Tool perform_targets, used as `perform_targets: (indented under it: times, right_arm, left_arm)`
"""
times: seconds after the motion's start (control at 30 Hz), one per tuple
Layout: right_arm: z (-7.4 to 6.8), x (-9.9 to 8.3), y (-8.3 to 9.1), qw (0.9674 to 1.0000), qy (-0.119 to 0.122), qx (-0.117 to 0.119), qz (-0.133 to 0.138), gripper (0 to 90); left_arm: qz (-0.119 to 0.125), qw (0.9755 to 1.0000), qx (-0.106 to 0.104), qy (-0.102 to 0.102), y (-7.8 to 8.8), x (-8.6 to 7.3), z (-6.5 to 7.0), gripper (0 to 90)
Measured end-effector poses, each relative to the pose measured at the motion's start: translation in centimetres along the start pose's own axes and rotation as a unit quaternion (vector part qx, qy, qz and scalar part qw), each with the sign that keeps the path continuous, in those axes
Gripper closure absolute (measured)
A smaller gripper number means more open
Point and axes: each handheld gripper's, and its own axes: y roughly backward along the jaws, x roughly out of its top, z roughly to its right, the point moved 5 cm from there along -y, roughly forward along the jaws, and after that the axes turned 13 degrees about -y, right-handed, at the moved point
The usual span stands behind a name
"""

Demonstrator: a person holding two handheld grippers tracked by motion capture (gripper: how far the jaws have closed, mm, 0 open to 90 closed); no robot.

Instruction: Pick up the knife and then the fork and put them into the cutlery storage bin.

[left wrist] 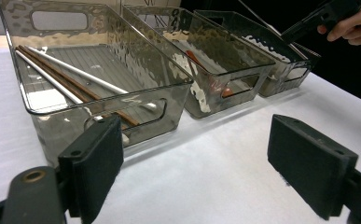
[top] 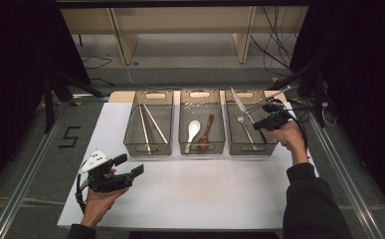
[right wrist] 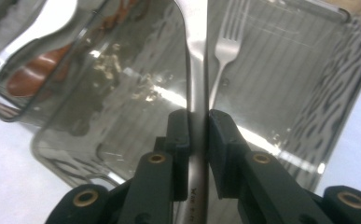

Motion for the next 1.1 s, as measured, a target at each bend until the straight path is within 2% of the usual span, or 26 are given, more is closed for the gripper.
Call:
perform_targets:
  times: [0.3,0.57,0.63,0.67,0.7,0.8,0.93,1.1]
  right_arm:
    - [1.0,-0.6,-0.6,0.9997,-0.007,-0.020,-0.011,79.6]
    - [0.9,-0.7,-1.3,0.9990,-0.005,-0.037,-0.022,79.0]
    - [0.8,-0.7,-1.3,0.9993,-0.009,-0.025,-0.025,86.6]
    - [0.7,-0.7,-1.2,0.9994,-0.009,-0.023,-0.023,84.4]
    - [0.6,-0.6,-1.0,0.9993,-0.007,-0.027,-0.023,78.5]
    - [0.1,-0.4,-0.6,0.9996,-0.002,-0.019,-0.019,75.8]
    - [-0.3,-0.4,-0.2,0.9998,-0.003,-0.010,-0.015,64.6]
    - [-1.3,-0.4,0.4,0.9999,-0.002,0.007,0.013,46.9]
  left_arm:
    - [-0.001,1.0000,0.000,-0.001,0.0,0.0,0.0,17.9]
    - [-0.002,1.0000,0.000,-0.001,0.0,0.0,0.0,17.9]
    - [-0.002,1.0000,0.000,-0.001,0.0,0.0,0.0,17.9]
    - [-0.002,1.0000,-0.001,-0.001,0.0,0.0,0.0,17.9]
    - [-0.001,1.0000,0.000,0.001,-0.1,0.0,0.0,17.9]
    - [-0.001,1.0000,0.000,0.000,-0.1,0.0,0.1,17.9]
    - [-0.001,1.0000,0.000,0.000,-0.1,0.0,0.1,17.9]
    - [-0.002,1.0000,-0.001,0.000,-0.1,0.0,0.0,17.9]
